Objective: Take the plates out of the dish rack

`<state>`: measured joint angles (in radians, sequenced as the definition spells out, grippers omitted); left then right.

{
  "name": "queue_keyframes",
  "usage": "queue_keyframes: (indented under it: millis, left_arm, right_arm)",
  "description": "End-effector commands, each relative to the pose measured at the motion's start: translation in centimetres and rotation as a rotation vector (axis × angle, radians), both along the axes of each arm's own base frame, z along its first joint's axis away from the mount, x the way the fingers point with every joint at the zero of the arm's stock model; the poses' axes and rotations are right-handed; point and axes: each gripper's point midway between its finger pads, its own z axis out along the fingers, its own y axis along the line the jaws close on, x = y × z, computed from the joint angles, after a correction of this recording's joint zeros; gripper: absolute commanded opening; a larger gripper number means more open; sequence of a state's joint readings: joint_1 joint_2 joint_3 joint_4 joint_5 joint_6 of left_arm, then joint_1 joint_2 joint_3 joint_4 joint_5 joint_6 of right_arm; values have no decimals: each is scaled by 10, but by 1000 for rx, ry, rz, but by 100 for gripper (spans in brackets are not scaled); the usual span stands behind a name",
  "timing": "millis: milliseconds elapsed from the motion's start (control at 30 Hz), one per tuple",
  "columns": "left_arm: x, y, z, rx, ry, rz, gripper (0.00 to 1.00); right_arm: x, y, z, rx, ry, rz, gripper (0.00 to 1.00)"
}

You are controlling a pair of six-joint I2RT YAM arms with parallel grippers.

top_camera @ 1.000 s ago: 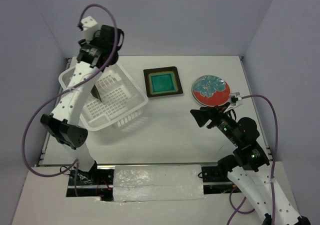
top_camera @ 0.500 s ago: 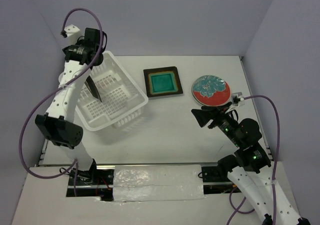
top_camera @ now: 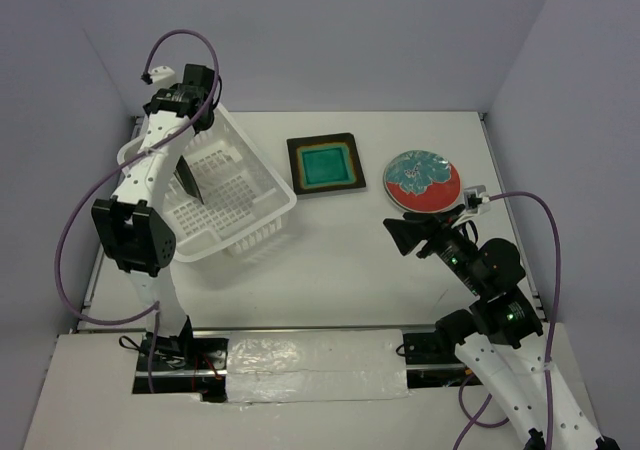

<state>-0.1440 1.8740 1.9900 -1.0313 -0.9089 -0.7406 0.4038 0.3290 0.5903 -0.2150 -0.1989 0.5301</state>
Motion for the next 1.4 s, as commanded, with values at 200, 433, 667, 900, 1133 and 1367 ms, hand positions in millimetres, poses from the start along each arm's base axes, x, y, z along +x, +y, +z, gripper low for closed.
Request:
queue_keyframes:
  millis: [200, 433, 667, 900, 1133, 1367]
  left_arm:
    - [18, 6, -24, -12, 20, 6, 49]
    - [20, 10, -36, 9, 63, 21, 47]
    - [18, 18, -43, 25, 92, 46, 42]
    - [18, 22, -46, 38, 111, 51, 25]
    - [19, 27, -37, 44, 107, 51, 0]
    - [14, 29, -11, 59, 104, 25, 0]
  right_arm:
    - [-8, -1, 24, 14, -70, 16, 77]
    - [-9, 0, 24, 13, -69, 22, 77]
    - [-9, -1, 24, 14, -70, 17, 77]
    - [-10, -1, 25, 15, -73, 19, 77]
    - [-9, -1, 25, 14, -74, 16, 77]
    - [-6, -1, 22, 9, -63, 8, 76]
